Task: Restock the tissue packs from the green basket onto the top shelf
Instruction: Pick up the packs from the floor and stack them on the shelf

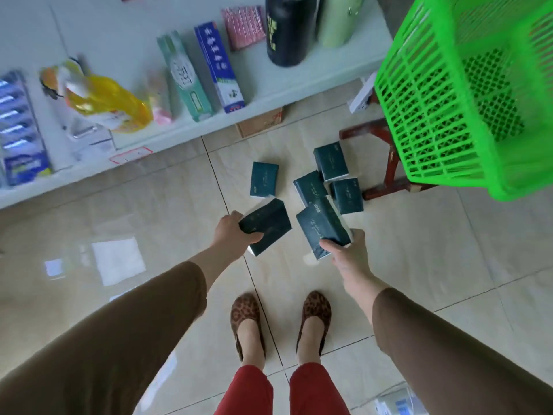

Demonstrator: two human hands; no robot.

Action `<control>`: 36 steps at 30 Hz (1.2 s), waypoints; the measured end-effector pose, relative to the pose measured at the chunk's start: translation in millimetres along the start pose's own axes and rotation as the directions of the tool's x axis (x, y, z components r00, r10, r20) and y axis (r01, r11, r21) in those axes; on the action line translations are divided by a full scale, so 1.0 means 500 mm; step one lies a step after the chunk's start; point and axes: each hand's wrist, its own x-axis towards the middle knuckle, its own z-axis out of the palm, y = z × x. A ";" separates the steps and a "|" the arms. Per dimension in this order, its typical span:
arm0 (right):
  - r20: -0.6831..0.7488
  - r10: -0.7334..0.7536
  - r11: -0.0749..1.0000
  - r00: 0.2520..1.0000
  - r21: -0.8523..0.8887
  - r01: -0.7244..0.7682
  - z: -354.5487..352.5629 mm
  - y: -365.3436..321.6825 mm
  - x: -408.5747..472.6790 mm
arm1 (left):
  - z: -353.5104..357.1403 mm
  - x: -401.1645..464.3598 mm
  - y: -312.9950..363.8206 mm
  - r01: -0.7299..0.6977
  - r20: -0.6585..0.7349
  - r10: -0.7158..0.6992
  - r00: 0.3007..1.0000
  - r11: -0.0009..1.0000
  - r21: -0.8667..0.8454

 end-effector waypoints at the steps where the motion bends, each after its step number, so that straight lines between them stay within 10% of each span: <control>1: 0.011 -0.043 0.999 0.999 0.031 0.042 -0.004 -0.060 -0.048 | -0.064 -0.050 0.026 -0.024 -0.030 0.023 0.999 0.999 -0.036; 16: 0.232 -0.648 0.761 0.725 0.167 0.627 0.035 -0.849 -0.674 | -0.901 -0.660 0.266 -0.492 -0.530 0.403 0.746 0.870 -0.031; 36: 0.309 -0.739 0.664 0.599 0.184 0.724 0.338 -1.390 -0.504 | -1.395 -0.437 0.499 -0.346 -0.653 0.472 0.592 0.881 0.323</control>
